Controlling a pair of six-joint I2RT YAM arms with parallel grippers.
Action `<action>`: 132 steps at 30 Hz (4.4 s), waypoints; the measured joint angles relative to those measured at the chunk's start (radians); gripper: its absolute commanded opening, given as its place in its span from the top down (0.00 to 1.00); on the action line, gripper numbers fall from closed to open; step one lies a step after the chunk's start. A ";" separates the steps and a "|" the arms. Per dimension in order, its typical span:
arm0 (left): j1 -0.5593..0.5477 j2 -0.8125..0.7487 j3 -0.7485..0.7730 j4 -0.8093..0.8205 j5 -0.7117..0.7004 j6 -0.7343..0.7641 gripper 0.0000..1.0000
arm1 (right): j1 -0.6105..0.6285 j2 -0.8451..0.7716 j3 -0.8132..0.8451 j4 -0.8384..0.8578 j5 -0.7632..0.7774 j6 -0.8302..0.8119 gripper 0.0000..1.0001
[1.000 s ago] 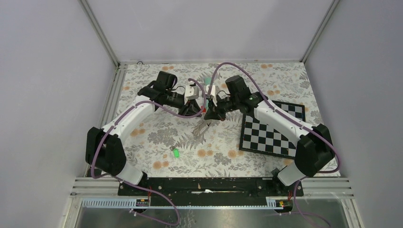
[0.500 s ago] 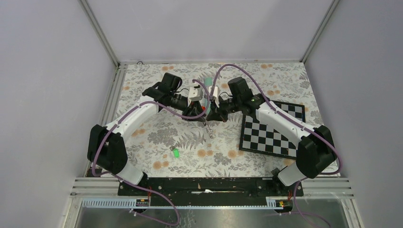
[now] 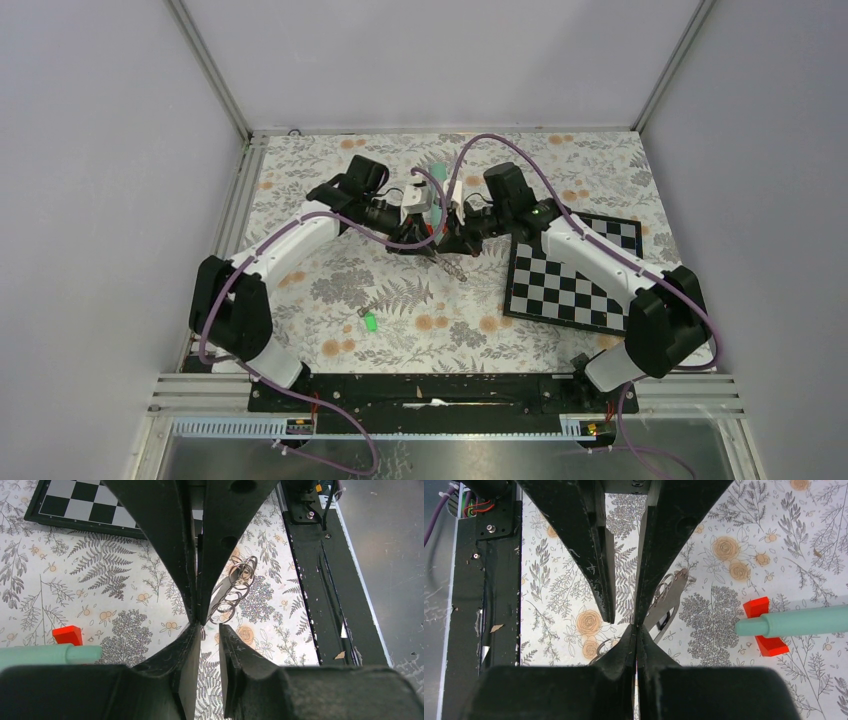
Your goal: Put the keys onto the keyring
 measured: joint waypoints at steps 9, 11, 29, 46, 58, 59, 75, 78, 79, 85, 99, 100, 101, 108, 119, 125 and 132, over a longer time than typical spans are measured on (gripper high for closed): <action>0.000 0.027 0.000 0.003 -0.010 -0.004 0.73 | -0.009 -0.003 -0.017 0.023 -0.008 0.019 1.00; 0.000 0.031 0.000 0.003 -0.012 -0.005 0.72 | -0.010 -0.007 -0.017 0.035 -0.011 0.022 1.00; -0.005 0.071 0.006 0.002 -0.008 -0.038 0.83 | -0.013 -0.011 -0.030 0.060 -0.019 0.037 1.00; -0.005 0.072 0.023 0.000 -0.008 -0.054 1.00 | -0.017 -0.011 -0.035 0.068 -0.025 0.036 1.00; 0.007 0.069 0.015 0.006 0.047 0.000 1.00 | -0.038 -0.019 -0.039 0.089 -0.051 0.082 0.63; 0.011 0.068 0.010 0.013 0.063 0.005 1.00 | -0.050 -0.025 -0.044 0.100 -0.064 0.093 0.61; 0.019 -0.066 -0.304 0.719 0.163 -0.594 1.00 | -0.132 -0.103 -0.191 0.272 -0.316 0.182 0.57; 0.019 -0.069 -0.346 0.916 0.155 -0.766 1.00 | -0.132 -0.103 -0.213 0.295 -0.326 0.202 0.58; 0.019 -0.069 -0.352 0.958 0.153 -0.800 1.00 | -0.132 -0.104 -0.215 0.301 -0.328 0.205 0.59; 0.018 -0.081 -0.407 1.180 0.143 -0.973 1.00 | -0.132 -0.119 -0.219 0.353 -0.331 0.232 0.65; 0.016 -0.082 -0.426 1.244 0.128 -1.022 1.00 | -0.132 -0.119 -0.222 0.404 -0.331 0.282 0.88; 0.016 -0.082 -0.426 1.244 0.127 -1.022 1.00 | -0.133 -0.119 -0.222 0.405 -0.331 0.284 0.88; 0.016 -0.082 -0.426 1.242 0.126 -1.022 1.00 | -0.133 -0.119 -0.223 0.406 -0.331 0.288 0.89; 0.016 -0.082 -0.426 1.242 0.118 -1.019 1.00 | -0.134 -0.119 -0.227 0.419 -0.332 0.303 0.97; 0.011 -0.087 -0.425 1.171 0.095 -0.913 0.91 | -0.135 -0.119 -0.231 0.390 -0.301 0.287 1.00; 0.005 -0.090 -0.362 0.902 0.060 -0.691 0.69 | -0.135 -0.119 -0.204 0.252 -0.245 0.198 1.00; 0.005 -0.062 -0.191 0.578 0.045 -0.386 0.46 | -0.127 -0.119 -0.192 0.100 -0.176 0.095 1.00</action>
